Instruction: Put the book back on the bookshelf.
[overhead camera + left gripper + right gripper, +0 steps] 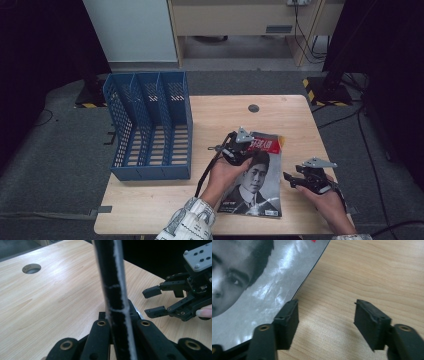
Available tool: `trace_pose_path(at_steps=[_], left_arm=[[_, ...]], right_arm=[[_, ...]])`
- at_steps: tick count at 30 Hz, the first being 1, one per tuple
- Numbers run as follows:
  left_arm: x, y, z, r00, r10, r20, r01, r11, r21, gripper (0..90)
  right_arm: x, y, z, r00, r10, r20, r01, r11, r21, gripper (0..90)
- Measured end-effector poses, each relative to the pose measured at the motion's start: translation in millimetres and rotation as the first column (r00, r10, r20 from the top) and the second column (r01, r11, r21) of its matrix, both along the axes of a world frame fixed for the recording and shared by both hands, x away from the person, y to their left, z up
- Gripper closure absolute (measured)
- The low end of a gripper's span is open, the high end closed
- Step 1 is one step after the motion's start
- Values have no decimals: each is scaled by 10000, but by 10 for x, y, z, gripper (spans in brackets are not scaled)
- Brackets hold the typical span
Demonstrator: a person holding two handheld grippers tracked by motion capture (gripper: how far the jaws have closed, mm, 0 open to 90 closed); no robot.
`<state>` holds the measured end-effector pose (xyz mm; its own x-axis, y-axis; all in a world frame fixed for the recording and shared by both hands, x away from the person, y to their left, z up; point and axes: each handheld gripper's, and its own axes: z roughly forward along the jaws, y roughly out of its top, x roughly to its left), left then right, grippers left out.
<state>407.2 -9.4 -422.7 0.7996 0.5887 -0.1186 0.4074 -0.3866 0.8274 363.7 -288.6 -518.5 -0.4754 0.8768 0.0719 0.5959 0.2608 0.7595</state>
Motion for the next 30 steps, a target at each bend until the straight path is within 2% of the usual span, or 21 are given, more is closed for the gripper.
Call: trace_pose_path(at_steps=[4, 13, 15, 16, 22, 30], left_arm=[[19, 21, 46, 10000, 52, 43, -51, 10000, -65, 858], [21, 49, 141, 9997, 150, 176, -146, 9997, -205, 860], [20, 55, 176, 9996, 137, 228, -132, 9997, -227, 860], [23, 64, 207, 9996, 132, 260, -125, 9996, -262, 861], [67, 96, 295, 9995, 172, 277, -159, 9988, -465, 861], [98, 124, 376, 9993, 230, 283, -215, 9984, -523, 862]], right_arm=[[-8, 13, 12, 9998, 174, 134, -174, 9998, 31, 450], [-18, 24, 13, 9991, 407, 100, -406, 9992, -67, 497], [-30, 28, 33, 9990, 409, 171, -408, 9992, -49, 521], [-41, 31, 59, 9984, 437, 359, -439, 9990, 64, 543], [-67, 26, 115, 9951, 554, 825, -562, 9984, 69, 597], [-84, 16, 167, 9931, 523, 1045, -575, 9973, 467, 579]])
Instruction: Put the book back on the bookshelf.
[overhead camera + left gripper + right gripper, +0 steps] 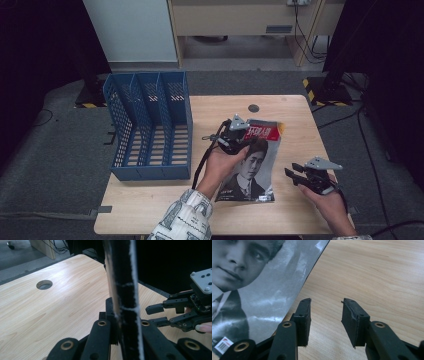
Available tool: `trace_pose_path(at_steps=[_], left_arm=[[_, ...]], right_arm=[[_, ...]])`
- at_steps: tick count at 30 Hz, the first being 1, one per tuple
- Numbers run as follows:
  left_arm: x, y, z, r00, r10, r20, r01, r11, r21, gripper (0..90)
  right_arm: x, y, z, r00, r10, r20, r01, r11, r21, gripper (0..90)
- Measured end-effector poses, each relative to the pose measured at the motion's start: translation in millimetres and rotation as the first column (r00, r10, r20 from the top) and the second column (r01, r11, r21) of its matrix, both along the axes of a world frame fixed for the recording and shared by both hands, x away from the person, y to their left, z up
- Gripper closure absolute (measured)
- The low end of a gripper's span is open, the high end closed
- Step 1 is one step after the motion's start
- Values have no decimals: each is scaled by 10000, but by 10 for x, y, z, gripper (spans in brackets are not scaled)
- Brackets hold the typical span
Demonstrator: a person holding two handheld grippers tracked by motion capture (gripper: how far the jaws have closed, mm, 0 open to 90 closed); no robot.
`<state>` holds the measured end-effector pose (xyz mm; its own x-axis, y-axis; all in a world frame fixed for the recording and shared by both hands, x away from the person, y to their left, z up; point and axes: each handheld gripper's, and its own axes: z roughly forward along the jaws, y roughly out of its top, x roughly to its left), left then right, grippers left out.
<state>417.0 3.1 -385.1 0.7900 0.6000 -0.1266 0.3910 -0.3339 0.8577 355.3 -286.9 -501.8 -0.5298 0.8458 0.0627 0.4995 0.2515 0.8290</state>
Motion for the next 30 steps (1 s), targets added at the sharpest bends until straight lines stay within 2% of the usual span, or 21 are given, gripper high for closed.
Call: trace_pose_path(at_steps=[2, 9, 12, 16, 24, 30], left_arm=[[-2, 5, 41, 10000, -38, 53, 38, 10000, 12, 862], [16, 3, 73, 9998, -153, 100, 154, 9998, -94, 863], [28, 11, 65, 9998, -185, 96, 187, 9997, -134, 863], [28, 30, 76, 9997, -210, 125, 213, 9995, -246, 864], [13, 77, 147, 9998, -166, 106, 171, 9982, -567, 864], [6, 104, 243, 9996, -174, 243, 190, 9976, -660, 864]], right_arm=[[-4, 21, 22, 9997, 165, 202, -167, 9998, 97, 548], [-15, 101, 53, 9970, 718, 282, -724, 9971, 224, 465], [-9, 152, 44, 9941, 1085, 86, -1087, 9935, 324, 399], [-7, 212, 9, 9905, 1360, -182, -1357, 9906, 178, 362], [-5, 299, -25, 9830, 1808, -308, -1808, 9835, 19, 341], [-5, 304, -48, 9832, 1781, -396, -1789, 9837, -170, 343]])
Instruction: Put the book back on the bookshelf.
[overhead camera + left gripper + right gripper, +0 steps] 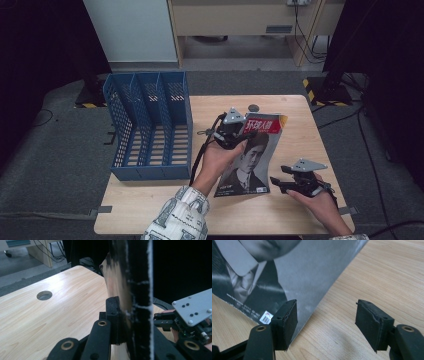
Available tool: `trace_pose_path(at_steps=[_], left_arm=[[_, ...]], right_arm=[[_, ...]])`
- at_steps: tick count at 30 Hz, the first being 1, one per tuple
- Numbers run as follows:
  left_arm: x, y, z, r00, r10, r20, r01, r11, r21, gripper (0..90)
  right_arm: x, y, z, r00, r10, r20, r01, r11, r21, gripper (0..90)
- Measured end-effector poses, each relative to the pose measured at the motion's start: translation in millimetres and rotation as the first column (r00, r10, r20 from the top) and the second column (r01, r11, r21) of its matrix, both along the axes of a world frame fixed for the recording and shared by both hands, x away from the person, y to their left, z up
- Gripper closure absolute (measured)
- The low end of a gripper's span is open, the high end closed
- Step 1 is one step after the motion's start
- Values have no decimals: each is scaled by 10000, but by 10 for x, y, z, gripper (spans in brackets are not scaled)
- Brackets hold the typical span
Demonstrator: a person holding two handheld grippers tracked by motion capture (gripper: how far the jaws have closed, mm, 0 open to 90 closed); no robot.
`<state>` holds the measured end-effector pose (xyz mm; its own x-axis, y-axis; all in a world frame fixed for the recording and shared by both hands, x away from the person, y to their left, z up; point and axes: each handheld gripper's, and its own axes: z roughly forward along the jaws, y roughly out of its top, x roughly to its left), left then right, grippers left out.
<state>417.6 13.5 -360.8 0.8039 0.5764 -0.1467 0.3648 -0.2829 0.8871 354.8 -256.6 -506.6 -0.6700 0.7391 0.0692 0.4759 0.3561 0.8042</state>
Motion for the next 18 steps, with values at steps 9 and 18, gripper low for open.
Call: trace_pose_path(at_steps=[9, 18], left_arm=[[19, 61, 148, 9997, 160, 177, -156, 9996, -228, 864], [23, 108, 265, 9991, 255, 329, -246, 9994, -256, 864]], right_arm=[[19, -34, -52, 9987, -453, -230, 442, 9978, -494, 344], [50, -66, -137, 9938, -851, -716, 786, 9929, -894, 270]])
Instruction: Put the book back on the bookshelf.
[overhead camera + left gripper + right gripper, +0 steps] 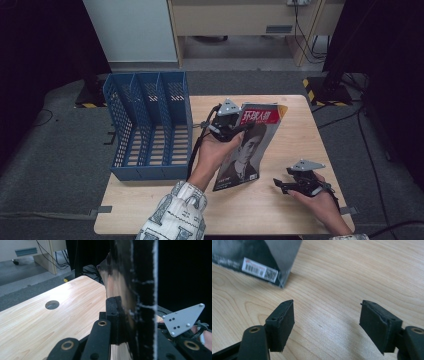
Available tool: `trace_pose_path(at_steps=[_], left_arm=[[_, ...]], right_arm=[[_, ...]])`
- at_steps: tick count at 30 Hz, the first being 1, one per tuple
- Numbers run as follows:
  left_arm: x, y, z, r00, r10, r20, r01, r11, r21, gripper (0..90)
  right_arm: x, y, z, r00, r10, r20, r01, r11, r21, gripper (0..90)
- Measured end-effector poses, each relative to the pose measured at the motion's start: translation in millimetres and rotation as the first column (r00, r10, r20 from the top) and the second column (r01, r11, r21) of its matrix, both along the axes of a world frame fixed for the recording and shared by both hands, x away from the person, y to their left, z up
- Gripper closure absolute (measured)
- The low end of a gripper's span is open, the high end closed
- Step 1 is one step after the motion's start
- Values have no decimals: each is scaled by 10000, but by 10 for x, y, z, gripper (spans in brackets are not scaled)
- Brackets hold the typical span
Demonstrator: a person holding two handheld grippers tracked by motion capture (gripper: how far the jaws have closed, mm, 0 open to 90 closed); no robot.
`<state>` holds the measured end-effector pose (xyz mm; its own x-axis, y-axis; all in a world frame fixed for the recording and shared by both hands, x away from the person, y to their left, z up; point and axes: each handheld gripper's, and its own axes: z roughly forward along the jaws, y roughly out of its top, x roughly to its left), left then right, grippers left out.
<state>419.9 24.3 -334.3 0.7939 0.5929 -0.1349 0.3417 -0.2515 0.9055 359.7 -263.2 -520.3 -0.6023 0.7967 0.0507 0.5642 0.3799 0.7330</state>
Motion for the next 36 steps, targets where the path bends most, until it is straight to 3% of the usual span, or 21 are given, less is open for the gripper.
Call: trace_pose_path(at_steps=[7, 14, 24, 36], left_arm=[[-4, 37, 82, 9999, 32, 104, -32, 10000, 32, 864], [7, 111, 146, 9996, 118, 246, -112, 9996, -241, 865], [-4, 262, 164, 9983, 552, 173, -530, 9929, -1068, 865], [-30, 393, 147, 9967, 780, 231, -730, 9827, -1705, 865]], right_arm=[[9, -7, -28, 9999, -134, -52, 132, 9997, -217, 258], [17, -26, -28, 9996, -284, -6, 284, 9993, -263, 258], [26, -45, -34, 9992, -381, 73, 383, 9987, -342, 256], [27, -38, -60, 9993, -381, -32, 379, 9983, -438, 238]])
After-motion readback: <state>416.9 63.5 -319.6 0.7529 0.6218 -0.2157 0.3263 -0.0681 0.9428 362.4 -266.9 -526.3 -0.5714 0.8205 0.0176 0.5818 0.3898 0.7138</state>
